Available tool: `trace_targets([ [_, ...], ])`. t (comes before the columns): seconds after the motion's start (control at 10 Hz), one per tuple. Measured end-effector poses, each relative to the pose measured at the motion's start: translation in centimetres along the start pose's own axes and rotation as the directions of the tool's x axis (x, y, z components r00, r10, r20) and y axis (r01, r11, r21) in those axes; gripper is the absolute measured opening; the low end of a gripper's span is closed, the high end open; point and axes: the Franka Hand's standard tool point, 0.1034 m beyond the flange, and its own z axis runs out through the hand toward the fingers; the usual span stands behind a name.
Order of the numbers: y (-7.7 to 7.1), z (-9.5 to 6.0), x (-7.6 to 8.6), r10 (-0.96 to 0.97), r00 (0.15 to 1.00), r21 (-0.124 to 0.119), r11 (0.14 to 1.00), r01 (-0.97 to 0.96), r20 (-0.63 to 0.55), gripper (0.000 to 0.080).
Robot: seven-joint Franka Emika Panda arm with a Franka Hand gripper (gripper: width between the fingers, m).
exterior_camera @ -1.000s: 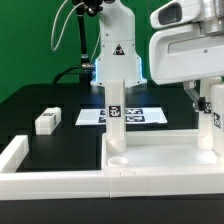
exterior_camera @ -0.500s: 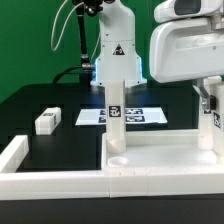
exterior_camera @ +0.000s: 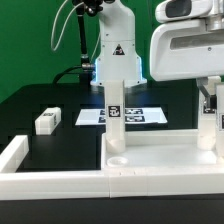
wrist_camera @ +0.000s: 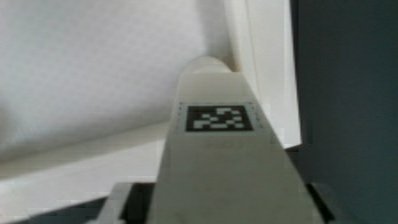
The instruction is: Assemble desk
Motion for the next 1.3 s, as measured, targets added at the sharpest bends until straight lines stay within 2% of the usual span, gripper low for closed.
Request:
trace_targets([
  [0.2,0.1,0.1,0.0,0.309,0.951,-0.002,0.951,-0.309,0.004,0.0288],
  [0.3,0.2,0.1,-0.1,0.468,0.884,0.001,0.884,-0.468,0.008,0.0288],
  [0.6,-0.1,0.2,-0.4,0.811,0.584,0.012,0.584,-0.812,0.027,0.0288],
  [0.7,-0.2,0.2,-0.5,0.865,0.501,0.008,0.501,-0.865,0.031,0.0290],
  [0.9,-0.2,0.3,-0.5,0.858,0.512,0.008,0.512,-0.859,0.030,0.0290],
  [1.0,-0.1,0.2,-0.5,0.787,0.616,-0.001,0.617,-0.787,0.025,0.0385],
  [1.1,-0.3,-0.1,-0.4,0.650,0.760,-0.016,0.760,-0.649,0.029,0.0558],
  [1.2,-0.7,-0.4,-0.4,0.469,0.882,-0.016,0.883,-0.468,0.045,0.0629],
  [1.3,-1.1,-0.5,-0.5,0.322,0.945,-0.008,0.947,-0.322,0.058,0.0629],
])
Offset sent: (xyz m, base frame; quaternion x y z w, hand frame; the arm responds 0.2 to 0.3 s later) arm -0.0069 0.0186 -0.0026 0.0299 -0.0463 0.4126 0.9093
